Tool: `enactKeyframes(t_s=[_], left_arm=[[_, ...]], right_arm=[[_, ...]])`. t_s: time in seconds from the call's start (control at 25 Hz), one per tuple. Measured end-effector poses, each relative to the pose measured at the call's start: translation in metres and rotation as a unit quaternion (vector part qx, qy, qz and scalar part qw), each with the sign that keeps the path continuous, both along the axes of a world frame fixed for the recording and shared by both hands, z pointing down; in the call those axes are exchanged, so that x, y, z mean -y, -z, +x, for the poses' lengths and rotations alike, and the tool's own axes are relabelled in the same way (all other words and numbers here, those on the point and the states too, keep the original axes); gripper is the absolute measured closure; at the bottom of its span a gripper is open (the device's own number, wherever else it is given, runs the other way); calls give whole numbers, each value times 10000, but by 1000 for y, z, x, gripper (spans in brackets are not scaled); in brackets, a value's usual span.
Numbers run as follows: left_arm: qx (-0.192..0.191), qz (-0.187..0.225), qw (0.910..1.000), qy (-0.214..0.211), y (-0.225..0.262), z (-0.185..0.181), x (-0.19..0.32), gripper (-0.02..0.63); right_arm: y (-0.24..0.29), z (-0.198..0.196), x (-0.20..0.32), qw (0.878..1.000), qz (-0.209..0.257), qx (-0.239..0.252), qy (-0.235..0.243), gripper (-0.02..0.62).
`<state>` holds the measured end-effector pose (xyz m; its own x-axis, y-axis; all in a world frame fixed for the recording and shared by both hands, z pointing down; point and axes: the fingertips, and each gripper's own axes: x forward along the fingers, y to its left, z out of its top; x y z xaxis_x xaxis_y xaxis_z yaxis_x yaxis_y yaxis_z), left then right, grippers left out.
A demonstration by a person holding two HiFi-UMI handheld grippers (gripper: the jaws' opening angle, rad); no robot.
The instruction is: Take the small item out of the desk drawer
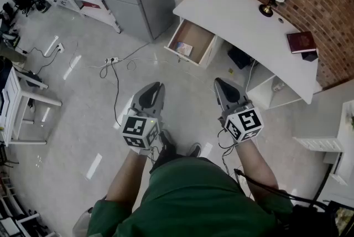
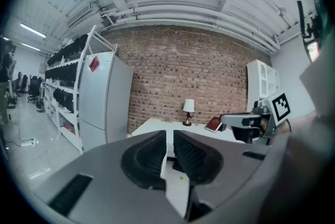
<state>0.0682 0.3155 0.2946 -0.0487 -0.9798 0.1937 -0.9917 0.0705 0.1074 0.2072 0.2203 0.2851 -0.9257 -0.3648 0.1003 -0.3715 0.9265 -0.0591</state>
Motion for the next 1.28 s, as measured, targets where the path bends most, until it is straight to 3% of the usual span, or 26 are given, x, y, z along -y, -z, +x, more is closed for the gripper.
enactKeyframes(t_s=[0.28,0.48,0.8,1.28], left_arm=[[-45,-9,10000,-48,-2,-41,9,568],[-121,-12,9999,-111,-7,-87,12,568],[-251,56,9995,-203,-19,-162,8,568],[-506,166,9986,34,-32,-224,0,568]], right_arm=[[-7,-29,11,9997,-59,-119,-196,592],[-20,-56,22,9977,-402,-265,-478,591],[-22,-104,28,9939,-369,-439,-943,591],[-27,-163,31,9937,-294,-680,-839,591]])
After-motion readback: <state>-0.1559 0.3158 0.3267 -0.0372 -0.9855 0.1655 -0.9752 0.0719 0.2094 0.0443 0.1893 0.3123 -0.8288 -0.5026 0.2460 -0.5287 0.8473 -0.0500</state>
